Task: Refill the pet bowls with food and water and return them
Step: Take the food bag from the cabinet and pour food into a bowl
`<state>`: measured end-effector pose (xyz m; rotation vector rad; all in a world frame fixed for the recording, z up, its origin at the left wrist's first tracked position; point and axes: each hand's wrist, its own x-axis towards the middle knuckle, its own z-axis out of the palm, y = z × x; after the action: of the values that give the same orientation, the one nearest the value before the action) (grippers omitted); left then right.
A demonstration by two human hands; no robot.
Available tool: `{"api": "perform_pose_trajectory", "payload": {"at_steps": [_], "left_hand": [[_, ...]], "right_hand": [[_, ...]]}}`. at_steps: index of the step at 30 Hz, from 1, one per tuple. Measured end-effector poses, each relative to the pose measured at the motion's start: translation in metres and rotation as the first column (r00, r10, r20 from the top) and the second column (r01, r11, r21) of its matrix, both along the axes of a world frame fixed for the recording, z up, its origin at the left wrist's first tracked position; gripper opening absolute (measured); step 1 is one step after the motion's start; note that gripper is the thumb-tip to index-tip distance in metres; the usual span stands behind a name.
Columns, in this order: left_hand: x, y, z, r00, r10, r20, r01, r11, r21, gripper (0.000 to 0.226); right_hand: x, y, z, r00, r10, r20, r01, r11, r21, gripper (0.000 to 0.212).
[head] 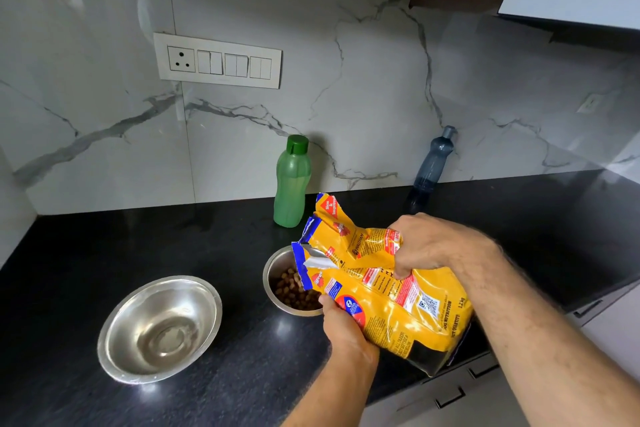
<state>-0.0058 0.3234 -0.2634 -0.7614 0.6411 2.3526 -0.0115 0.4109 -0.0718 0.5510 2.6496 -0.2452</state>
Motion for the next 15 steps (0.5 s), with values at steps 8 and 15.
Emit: {"api": "perform_pose_trajectory", "payload": {"at_steps": [8,15], "left_hand": [[0.0081,0.0015,-0.0007,0.999,0.027,-0.031,-0.025,0.997,0.066,0.062],[0.0109,0.0011,-0.0001,0.999,0.029,-0.03,-0.027,0.998,0.062,0.061]], "right_hand": [[0.0069,0.0084,-0.0043,1.0,-0.009,-0.004,0.008,1.0,-0.029,0.028],[0.0063,0.0098,-0.0078,1.0,-0.005,0.01,0.006,0.999,-0.051,0.031]]}}
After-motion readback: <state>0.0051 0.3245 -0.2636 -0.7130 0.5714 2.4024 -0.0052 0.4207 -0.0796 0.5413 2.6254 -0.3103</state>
